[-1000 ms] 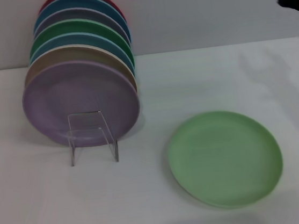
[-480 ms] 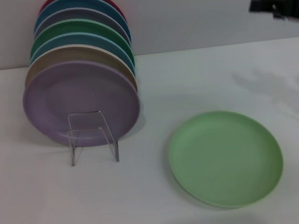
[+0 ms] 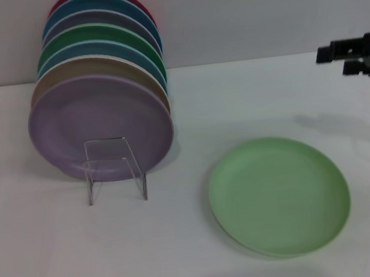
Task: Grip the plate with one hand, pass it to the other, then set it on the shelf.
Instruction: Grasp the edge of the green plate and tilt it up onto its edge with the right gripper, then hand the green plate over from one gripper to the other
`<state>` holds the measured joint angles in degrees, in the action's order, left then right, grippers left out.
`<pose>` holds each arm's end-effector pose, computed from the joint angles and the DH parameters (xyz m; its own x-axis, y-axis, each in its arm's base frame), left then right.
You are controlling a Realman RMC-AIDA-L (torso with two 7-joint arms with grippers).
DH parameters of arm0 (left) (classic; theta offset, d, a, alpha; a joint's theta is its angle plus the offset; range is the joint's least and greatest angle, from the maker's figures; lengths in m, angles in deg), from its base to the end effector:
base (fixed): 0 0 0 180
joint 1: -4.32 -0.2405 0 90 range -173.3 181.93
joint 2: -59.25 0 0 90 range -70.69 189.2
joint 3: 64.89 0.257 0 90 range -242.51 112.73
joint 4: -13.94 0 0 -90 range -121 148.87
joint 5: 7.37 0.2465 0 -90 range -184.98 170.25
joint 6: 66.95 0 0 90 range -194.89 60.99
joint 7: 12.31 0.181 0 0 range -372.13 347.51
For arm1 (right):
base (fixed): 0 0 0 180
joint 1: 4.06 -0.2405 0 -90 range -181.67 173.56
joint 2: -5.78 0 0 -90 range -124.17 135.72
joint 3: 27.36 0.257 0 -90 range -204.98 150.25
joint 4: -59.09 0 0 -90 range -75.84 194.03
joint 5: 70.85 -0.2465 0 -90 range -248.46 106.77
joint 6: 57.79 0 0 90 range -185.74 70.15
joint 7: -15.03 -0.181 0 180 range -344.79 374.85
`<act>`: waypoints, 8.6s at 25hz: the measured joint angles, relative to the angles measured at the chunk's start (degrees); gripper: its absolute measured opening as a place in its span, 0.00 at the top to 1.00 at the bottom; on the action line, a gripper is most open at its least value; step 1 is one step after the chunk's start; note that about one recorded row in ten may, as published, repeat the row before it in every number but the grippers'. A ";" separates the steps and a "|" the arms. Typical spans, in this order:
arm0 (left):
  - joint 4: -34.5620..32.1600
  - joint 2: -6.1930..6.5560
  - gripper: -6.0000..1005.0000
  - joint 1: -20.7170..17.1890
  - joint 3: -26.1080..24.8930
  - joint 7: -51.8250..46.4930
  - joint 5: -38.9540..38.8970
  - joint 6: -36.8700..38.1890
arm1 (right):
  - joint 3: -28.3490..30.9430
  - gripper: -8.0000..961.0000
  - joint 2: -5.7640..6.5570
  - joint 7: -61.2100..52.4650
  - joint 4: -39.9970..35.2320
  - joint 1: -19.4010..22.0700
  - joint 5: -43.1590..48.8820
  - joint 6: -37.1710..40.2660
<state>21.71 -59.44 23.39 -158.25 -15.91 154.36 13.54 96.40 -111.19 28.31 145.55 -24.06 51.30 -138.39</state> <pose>-0.3860 0.3469 0.0562 0.7721 -0.2711 0.5747 0.6262 0.1710 -0.7607 0.2138 0.4058 0.0947 0.2233 -0.7746 -0.5918 -0.9747 -0.1859 -0.1244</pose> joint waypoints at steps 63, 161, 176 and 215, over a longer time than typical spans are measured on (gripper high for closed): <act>0.39 0.04 0.21 -0.28 2.07 -0.53 0.35 0.47 | -4.62 0.26 1.83 -0.17 -21.92 -12.90 26.68 -6.38; 1.31 0.15 0.22 -1.32 4.01 -0.67 -0.04 4.72 | -13.08 0.97 -1.11 1.16 0.25 -10.14 26.42 -10.08; 16.35 0.74 0.22 -5.57 10.09 -2.66 0.60 6.67 | -17.02 0.97 -2.43 16.05 29.30 12.46 4.43 10.21; 82.44 35.58 0.22 -11.56 32.65 -30.27 4.02 -53.01 | -33.73 0.97 -2.42 82.11 2.92 25.02 -32.66 64.40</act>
<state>104.16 -23.85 11.82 -125.60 -46.19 158.38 -39.46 62.67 -113.60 110.41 148.47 0.96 18.63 -73.99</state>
